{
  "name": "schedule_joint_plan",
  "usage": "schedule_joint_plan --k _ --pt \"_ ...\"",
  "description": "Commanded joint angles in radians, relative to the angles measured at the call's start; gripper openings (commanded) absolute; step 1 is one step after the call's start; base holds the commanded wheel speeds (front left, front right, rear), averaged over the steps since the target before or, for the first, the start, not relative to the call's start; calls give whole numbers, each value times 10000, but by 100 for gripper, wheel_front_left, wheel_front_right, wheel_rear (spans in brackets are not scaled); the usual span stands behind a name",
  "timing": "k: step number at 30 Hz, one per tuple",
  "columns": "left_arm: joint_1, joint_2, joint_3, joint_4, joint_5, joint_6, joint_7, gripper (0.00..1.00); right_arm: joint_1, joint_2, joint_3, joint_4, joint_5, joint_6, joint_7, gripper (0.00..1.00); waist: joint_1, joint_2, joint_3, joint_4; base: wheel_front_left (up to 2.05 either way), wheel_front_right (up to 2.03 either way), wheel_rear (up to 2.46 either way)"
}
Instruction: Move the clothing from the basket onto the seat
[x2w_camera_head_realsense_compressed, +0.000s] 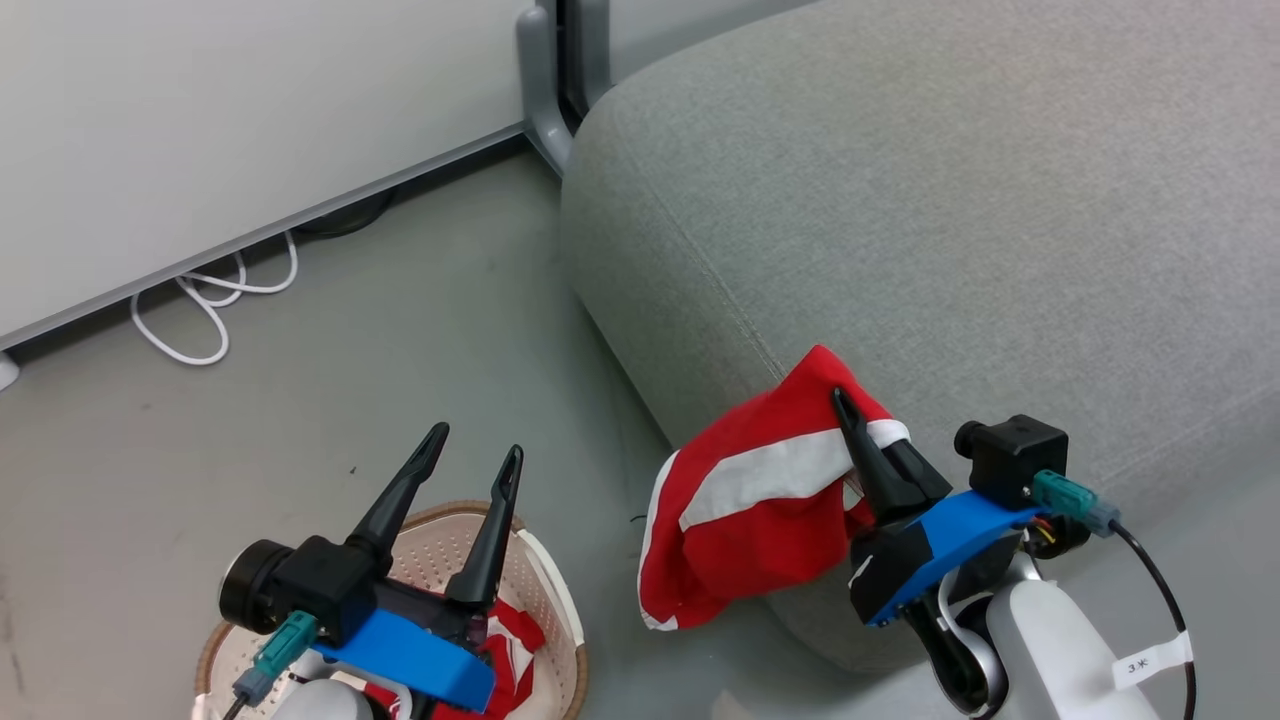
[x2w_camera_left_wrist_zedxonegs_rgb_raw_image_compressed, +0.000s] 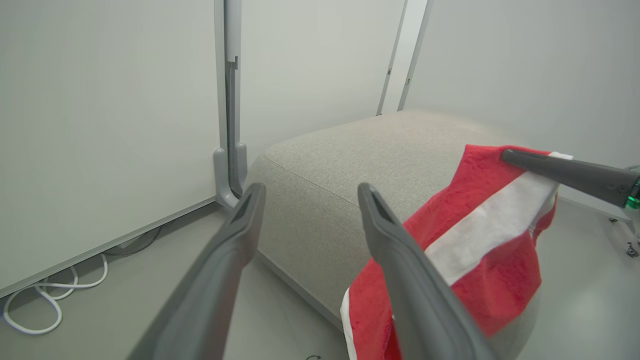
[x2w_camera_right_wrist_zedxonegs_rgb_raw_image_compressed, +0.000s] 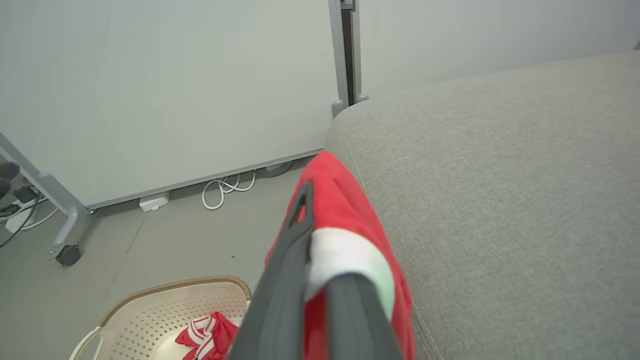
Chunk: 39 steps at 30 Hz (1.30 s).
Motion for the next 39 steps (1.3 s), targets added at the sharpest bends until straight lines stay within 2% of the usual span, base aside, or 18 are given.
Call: schedule_joint_plan --k 1,9,14,21,28,32,39 --pt "-140 73 10 13 25 -11 -26 100 88 -12 16 29 66 5 -71 0 0 0 68 -121 0 0 0" --pt "-235 96 -41 -6 -74 -11 -27 100 -48 -12 26 205 184 5 -220 0 0 0 169 -259 0 0 0" --pt "-348 95 -127 -40 -101 -11 -28 100 -360 -13 -316 288 134 5 -288 0 0 0 349 -105 0 0 0" --pt "-589 86 -110 -229 -131 -12 -27 100 -1646 -13 -1543 255 -286 5 -134 0 0 0 790 267 0 0 0" --pt "-942 285 -63 -565 39 -12 -27 100 -3869 -29 -3425 188 -848 5 309 0 0 0 1709 635 0 0 0" --pt "-1240 409 -94 -816 169 -12 -28 100 -5131 -380 -4397 262 -1455 5 685 0 0 0 2367 900 0 0 0" --pt "-1690 715 -16 -1389 372 -12 -27 100 -7049 -1560 -5762 183 -1999 5 1282 0 0 0 3566 1270 0 0 0"
